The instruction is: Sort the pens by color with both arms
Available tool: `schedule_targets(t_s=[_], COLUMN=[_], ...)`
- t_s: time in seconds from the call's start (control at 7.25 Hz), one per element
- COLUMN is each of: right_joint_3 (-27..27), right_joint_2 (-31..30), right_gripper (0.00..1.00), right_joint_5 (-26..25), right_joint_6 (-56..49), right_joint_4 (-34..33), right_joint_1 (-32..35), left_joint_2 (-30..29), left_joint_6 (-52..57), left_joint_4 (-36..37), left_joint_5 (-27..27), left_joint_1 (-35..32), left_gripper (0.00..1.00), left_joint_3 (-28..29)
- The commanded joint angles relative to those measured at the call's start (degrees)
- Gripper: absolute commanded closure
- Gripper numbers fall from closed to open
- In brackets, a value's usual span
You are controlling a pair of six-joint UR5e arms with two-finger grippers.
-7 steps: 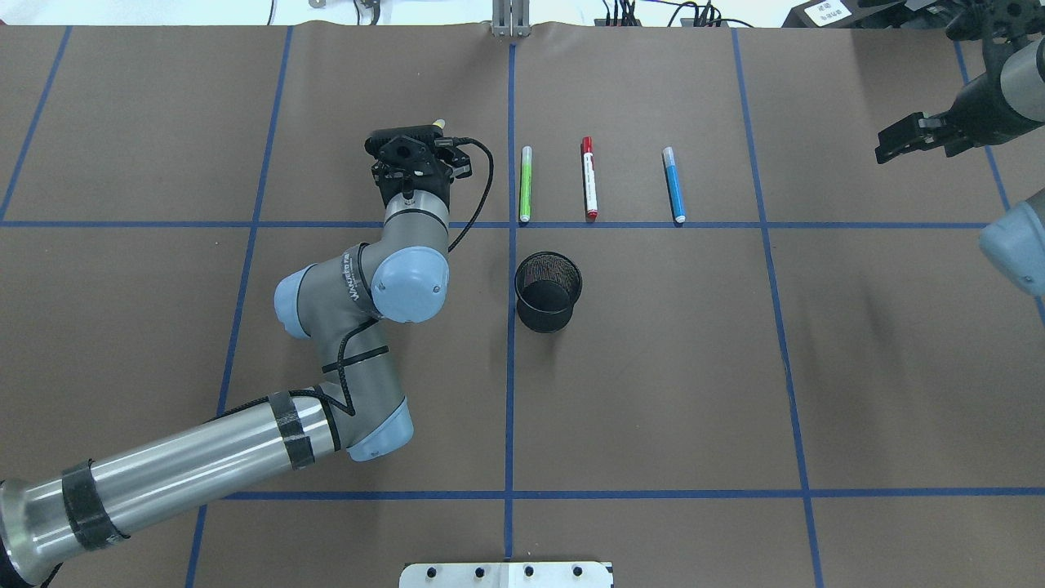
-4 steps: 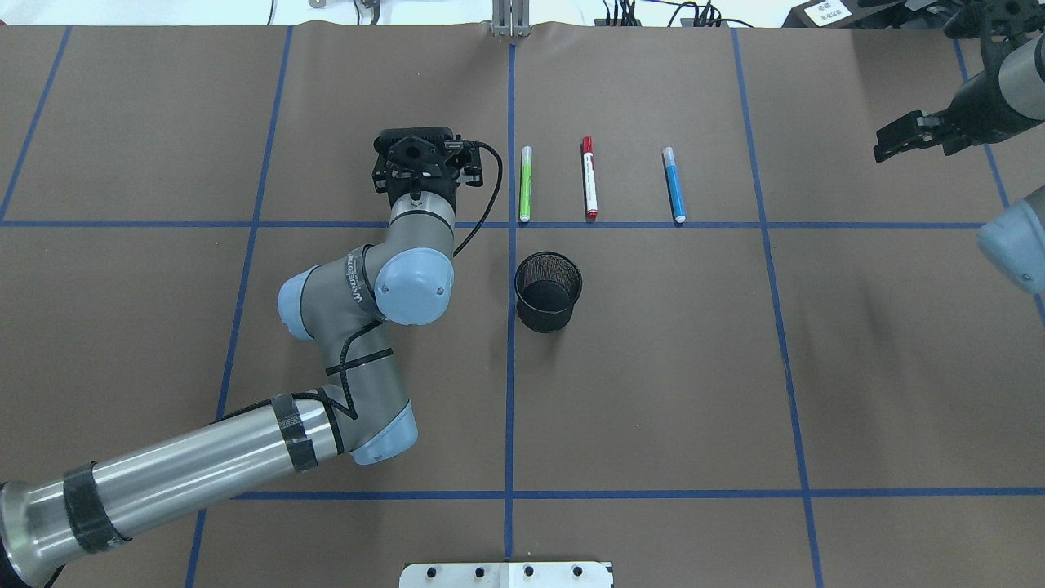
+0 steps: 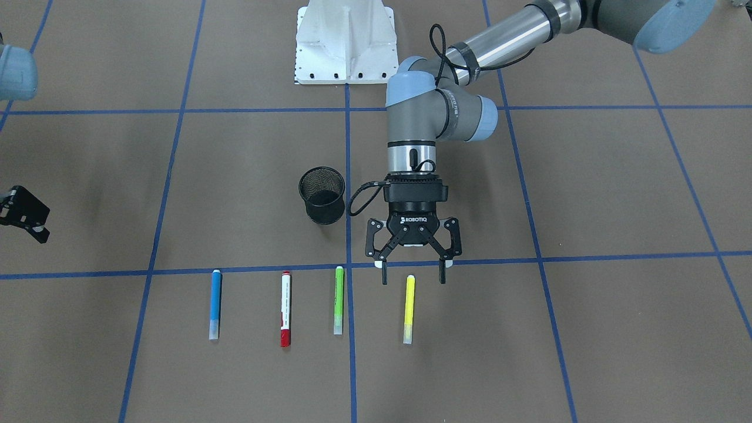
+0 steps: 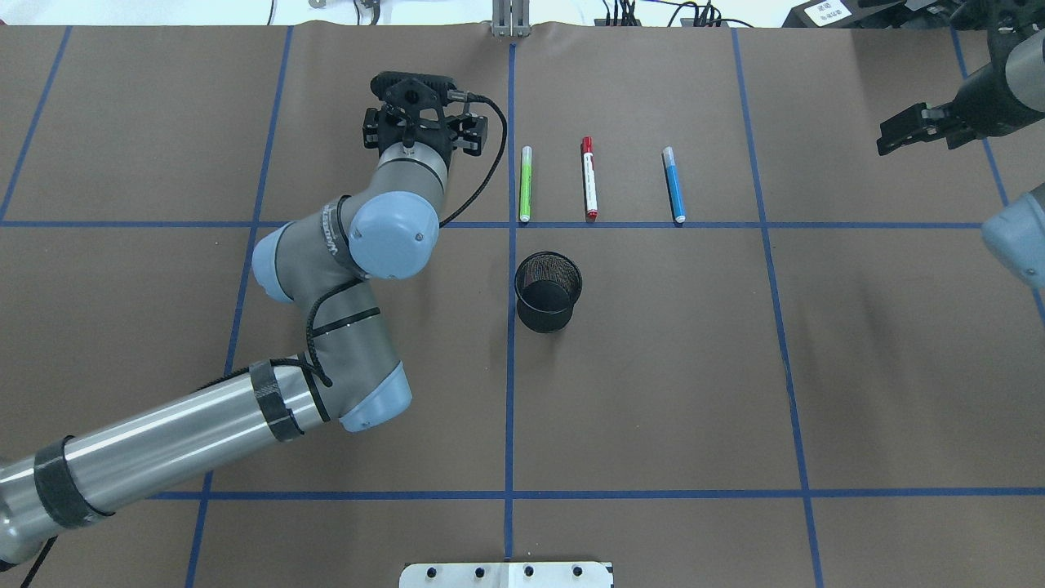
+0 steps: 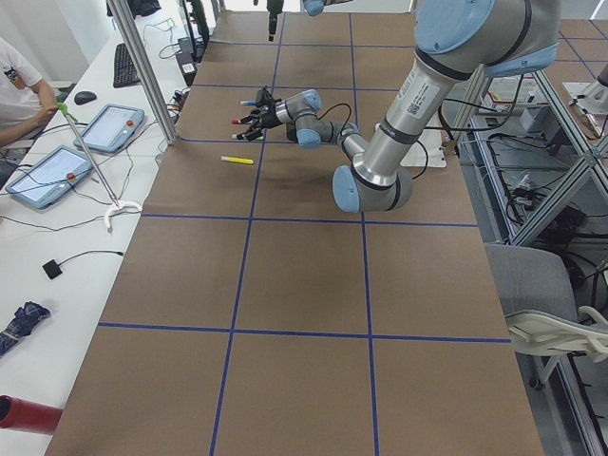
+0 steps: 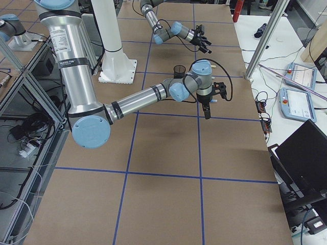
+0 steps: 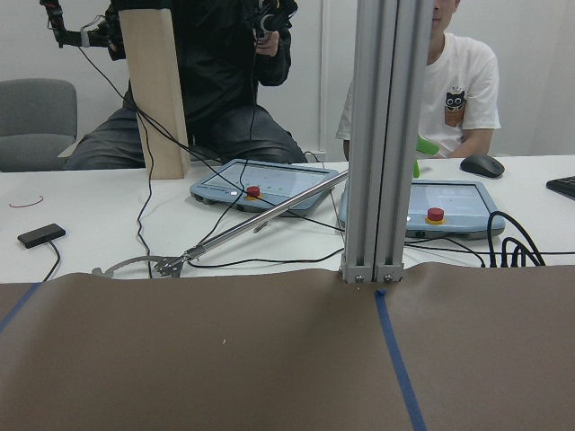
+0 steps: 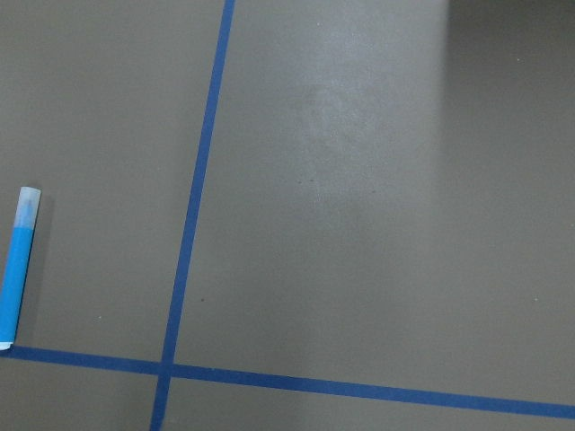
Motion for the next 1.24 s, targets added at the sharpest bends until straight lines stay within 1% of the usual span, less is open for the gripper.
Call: schedule_targets(t_s=[0.0, 0.14, 0.28, 0.41, 0.55, 0.69, 0.83, 0.96, 1.1], right_joint_3=[-0.37, -0.81, -2.20, -3.00, -3.97, -6.67, -9.57, -11.43, -11.36], right_joint_2=[0.31, 0.92, 1.53, 1.62, 1.28, 1.10, 0.66, -0.73, -3.62], right_gripper=[0.02, 0.02, 0.02, 0.02, 0.02, 0.02, 0.02, 0.02, 0.02], right_joint_5=[0.03, 0.03, 0.12, 0.29, 0.73, 2.65, 6.49, 10.54, 11.88], right_joint_6=[-0.07, -0.15, -0.76, -0.94, -1.55, -4.87, -8.21, -13.63, -20.30], right_joint_4=[-0.28, -0.37, -0.46, -0.37, -0.28, -0.37, -1.07, -2.99, -3.35], right_joint_1=[0.56, 0.91, 1.87, 3.01, 4.77, 6.96, 10.20, 12.41, 14.61], left_joint_2=[5.95, 11.30, 14.83, 18.78, 21.52, 23.11, 26.00, 26.55, 26.47], left_joint_6=[9.12, 15.98, 22.14, 30.12, 34.98, 37.90, 49.94, 58.41, 63.29], left_joint_4=[10.44, 10.47, 11.25, 13.09, 17.72, 25.86, 30.55, 36.69, 43.10], left_joint_5=[-19.42, -31.89, -42.63, -55.10, -66.36, -72.47, -73.14, -73.06, -73.06], left_joint_1=[-10.93, -17.35, -24.20, -32.02, -38.79, -42.86, -46.30, -49.64, -51.41], left_gripper=[0.01, 0.01, 0.01, 0.01, 0.01, 0.01, 0.01, 0.01, 0.01], left_joint_3=[-8.30, -9.83, -10.28, -10.55, -10.46, -10.37, -10.03, -9.67, -8.97])
